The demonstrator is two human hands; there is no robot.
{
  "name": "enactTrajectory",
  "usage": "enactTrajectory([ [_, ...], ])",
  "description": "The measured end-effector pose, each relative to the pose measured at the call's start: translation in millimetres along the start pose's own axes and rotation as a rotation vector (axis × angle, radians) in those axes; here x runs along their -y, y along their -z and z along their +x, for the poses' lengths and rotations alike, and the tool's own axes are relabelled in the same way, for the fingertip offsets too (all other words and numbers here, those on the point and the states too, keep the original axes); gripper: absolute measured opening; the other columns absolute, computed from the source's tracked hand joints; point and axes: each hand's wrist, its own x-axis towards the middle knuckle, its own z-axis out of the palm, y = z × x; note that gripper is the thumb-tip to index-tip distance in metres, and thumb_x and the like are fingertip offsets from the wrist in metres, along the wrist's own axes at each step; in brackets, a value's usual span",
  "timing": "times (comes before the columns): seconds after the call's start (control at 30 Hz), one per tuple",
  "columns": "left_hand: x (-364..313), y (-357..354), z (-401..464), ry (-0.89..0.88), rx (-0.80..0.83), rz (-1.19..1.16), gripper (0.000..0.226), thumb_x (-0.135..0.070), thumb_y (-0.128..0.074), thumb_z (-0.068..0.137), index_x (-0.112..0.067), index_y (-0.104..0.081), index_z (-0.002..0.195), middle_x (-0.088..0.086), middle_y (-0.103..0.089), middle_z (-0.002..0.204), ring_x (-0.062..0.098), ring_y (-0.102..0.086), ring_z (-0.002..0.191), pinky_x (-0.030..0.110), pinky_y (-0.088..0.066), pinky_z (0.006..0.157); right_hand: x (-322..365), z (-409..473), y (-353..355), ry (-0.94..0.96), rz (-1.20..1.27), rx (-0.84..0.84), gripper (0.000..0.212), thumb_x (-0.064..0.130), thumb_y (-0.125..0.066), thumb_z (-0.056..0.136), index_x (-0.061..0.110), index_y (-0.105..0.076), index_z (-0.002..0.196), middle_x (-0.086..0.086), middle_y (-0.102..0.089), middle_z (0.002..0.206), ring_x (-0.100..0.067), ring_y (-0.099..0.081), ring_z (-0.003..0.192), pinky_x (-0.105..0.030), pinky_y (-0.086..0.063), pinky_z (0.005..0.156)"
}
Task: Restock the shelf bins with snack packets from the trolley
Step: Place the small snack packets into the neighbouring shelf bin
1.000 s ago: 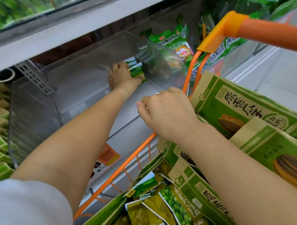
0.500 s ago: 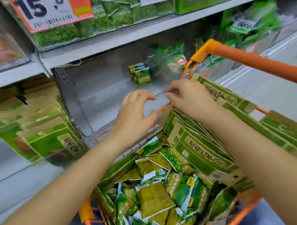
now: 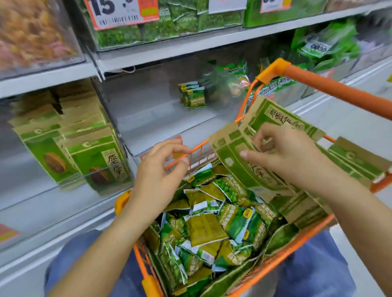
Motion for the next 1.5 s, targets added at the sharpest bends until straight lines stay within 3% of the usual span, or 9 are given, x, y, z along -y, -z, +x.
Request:
enactTrajectory([
  [0.17, -34.4, 9.5, -16.3, 0.155, 0.235, -0.328, 0.058, -0.031, -0.072, 0.083, -0.044, -0.039, 0.129, -0.036, -0.050, 0.119, -0.016, -0.055, 0.103, 0.006, -0.044, 0.078, 52.3, 11.2, -24.8, -0.018, 0.482, -0.072, 0.032, 0.039, -0.075, 0.077, 0.020, -0.051, 0.067, -0.005, -0.068, 0.070, -0.025, -0.064, 0.065, -0.040, -0.051, 0.064],
  [0.27, -38.6, 16.7, -23.8, 0.179, 0.142, -0.368, 0.075, -0.029, -0.073, 0.078, -0.044, -0.029, 0.137, -0.045, -0.052, 0.108, -0.025, -0.051, 0.099, 0.001, -0.043, 0.073, 85.9, 10.5, -42.5, 0.063, 0.681, 0.040, 0.028, 0.043, -0.072, 0.080, 0.020, -0.057, 0.073, 0.008, -0.063, 0.063, -0.010, -0.061, 0.061, -0.030, -0.049, 0.063],
  [0.4, -23.1, 54.0, -28.9, 0.376, 0.083, -0.920, 0.033, -0.027, -0.060, 0.083, -0.021, -0.069, 0.114, 0.000, -0.069, 0.110, 0.016, -0.066, 0.098, 0.033, -0.055, 0.079, 108.7, 13.9, -59.2, 0.102, 0.833, 0.200, 0.025, 0.036, -0.062, 0.089, 0.012, -0.071, 0.090, 0.001, -0.073, 0.092, -0.014, -0.066, 0.089, -0.026, -0.051, 0.080],
  [0.5, -13.0, 77.5, -39.4, 0.419, 0.057, -1.234, 0.039, -0.028, -0.043, 0.077, -0.012, -0.077, 0.089, 0.011, -0.071, 0.090, 0.024, -0.067, 0.079, 0.032, -0.056, 0.070, 124.8, 16.9, -79.0, 0.115, 0.779, 0.240, 0.006, 0.029, -0.070, 0.083, 0.029, -0.069, 0.089, 0.014, -0.065, 0.111, 0.000, -0.061, 0.098, -0.019, -0.049, 0.077],
  [0.67, 3.7, 111.4, -54.3, 0.489, -0.133, -0.935, 0.041, -0.029, -0.056, 0.081, -0.013, -0.065, 0.117, 0.011, -0.070, 0.111, 0.029, -0.066, 0.097, 0.042, -0.055, 0.084, 163.0, 24.1, -103.3, 0.152, 0.819, 0.254, 0.022, 0.018, -0.079, 0.075, 0.035, -0.065, 0.078, 0.019, -0.061, 0.116, -0.006, -0.062, 0.102, -0.032, -0.051, 0.092],
  [0.8, 11.6, 148.3, -67.9, 0.541, -0.263, -0.698, 0.041, -0.032, -0.065, 0.074, -0.014, -0.068, 0.110, 0.012, -0.072, 0.105, 0.025, -0.070, 0.088, 0.043, -0.053, 0.086, 181.5, 33.1, -113.4, 0.236, 0.723, 0.262, 0.005, 0.030, -0.070, 0.083, 0.034, -0.067, 0.083, 0.019, -0.068, 0.097, 0.006, -0.061, 0.086, -0.019, -0.046, 0.075],
  [1.03, 62.5, 228.3, -34.1, 0.633, -0.543, -0.511, 0.021, -0.028, -0.061, 0.091, -0.009, -0.065, 0.098, 0.005, -0.071, 0.081, 0.023, -0.067, 0.073, 0.035, -0.055, 0.064, 159.1, 67.0, -152.1, 0.095, 0.387, -0.019, 0.039, 0.037, -0.042, 0.100, 0.020, -0.048, 0.134, -0.003, -0.052, 0.131, -0.028, -0.050, 0.116, -0.032, -0.034, 0.089],
  [1.23, 101.4, 217.5, 12.8, 0.490, -0.592, -0.306, 0.013, -0.009, -0.062, 0.091, -0.011, -0.059, 0.104, 0.005, -0.065, 0.100, 0.015, -0.061, 0.085, 0.028, -0.046, 0.079, 148.9, 55.3, -178.6, 0.151, -0.102, 0.053, 0.048, 0.037, -0.031, 0.102, 0.008, -0.043, 0.138, -0.017, -0.066, 0.112, -0.032, -0.050, 0.119, -0.036, -0.021, 0.111],
  [1.5, 133.1, 187.1, 26.2, 0.672, -0.411, -0.043, 0.026, -0.008, -0.070, 0.085, -0.013, -0.054, 0.105, 0.008, -0.063, 0.108, 0.028, -0.061, 0.107, 0.048, -0.049, 0.096, 141.7, 56.7, -186.6, 0.233, -0.121, -0.064, 0.056, 0.043, -0.025, 0.099, 0.004, -0.048, 0.133, -0.014, -0.069, 0.084, -0.034, -0.061, 0.099, -0.041, -0.026, 0.112],
])
